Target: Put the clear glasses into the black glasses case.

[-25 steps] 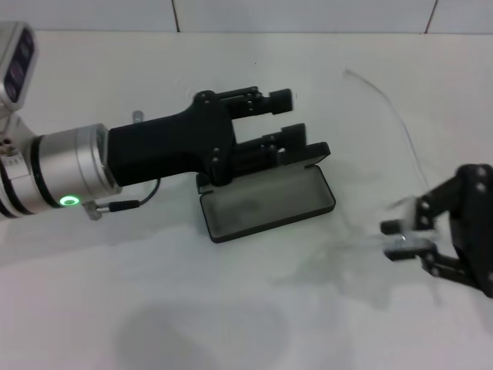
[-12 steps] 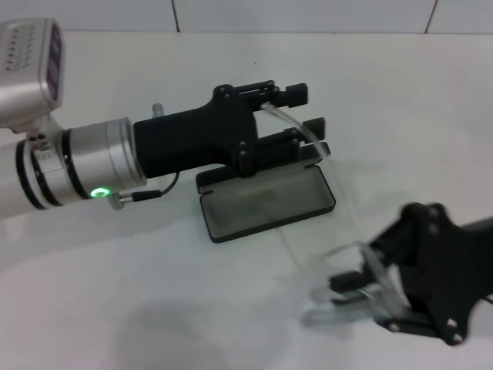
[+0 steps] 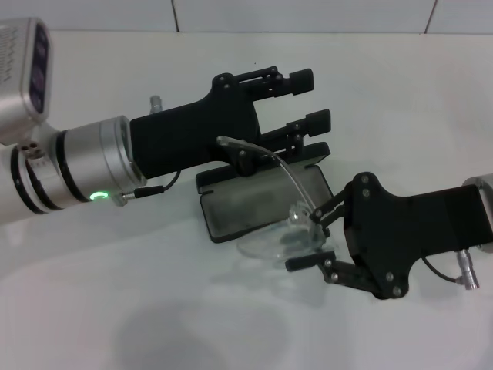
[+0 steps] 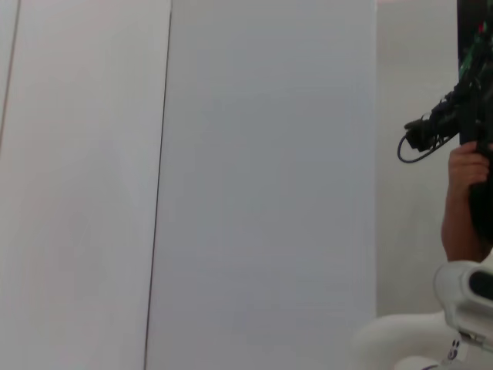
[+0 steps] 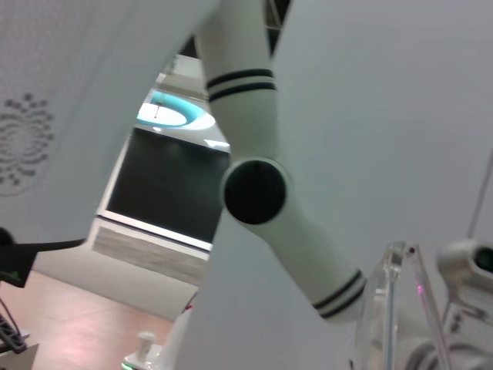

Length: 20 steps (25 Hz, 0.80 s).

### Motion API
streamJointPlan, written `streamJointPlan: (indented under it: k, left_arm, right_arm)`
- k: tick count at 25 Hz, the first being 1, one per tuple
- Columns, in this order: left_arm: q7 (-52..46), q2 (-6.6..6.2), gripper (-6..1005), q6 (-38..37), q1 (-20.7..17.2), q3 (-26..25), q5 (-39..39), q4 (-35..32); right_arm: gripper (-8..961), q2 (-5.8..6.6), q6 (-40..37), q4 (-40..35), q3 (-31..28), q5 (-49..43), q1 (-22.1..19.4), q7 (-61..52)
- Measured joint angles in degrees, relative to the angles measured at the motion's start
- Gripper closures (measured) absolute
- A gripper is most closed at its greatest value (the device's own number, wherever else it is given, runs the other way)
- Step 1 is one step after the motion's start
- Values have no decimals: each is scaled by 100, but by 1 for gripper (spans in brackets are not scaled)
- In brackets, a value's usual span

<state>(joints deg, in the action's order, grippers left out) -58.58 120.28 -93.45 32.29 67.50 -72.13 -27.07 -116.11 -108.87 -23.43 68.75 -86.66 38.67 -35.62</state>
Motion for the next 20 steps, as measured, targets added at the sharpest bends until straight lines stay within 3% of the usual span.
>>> streamJointPlan:
  k: [20]
  left_arm:
    - [242, -14, 433, -171, -53, 127, 93, 79]
  right_arm:
    - [823, 15, 715, -35, -28, 141, 12, -745]
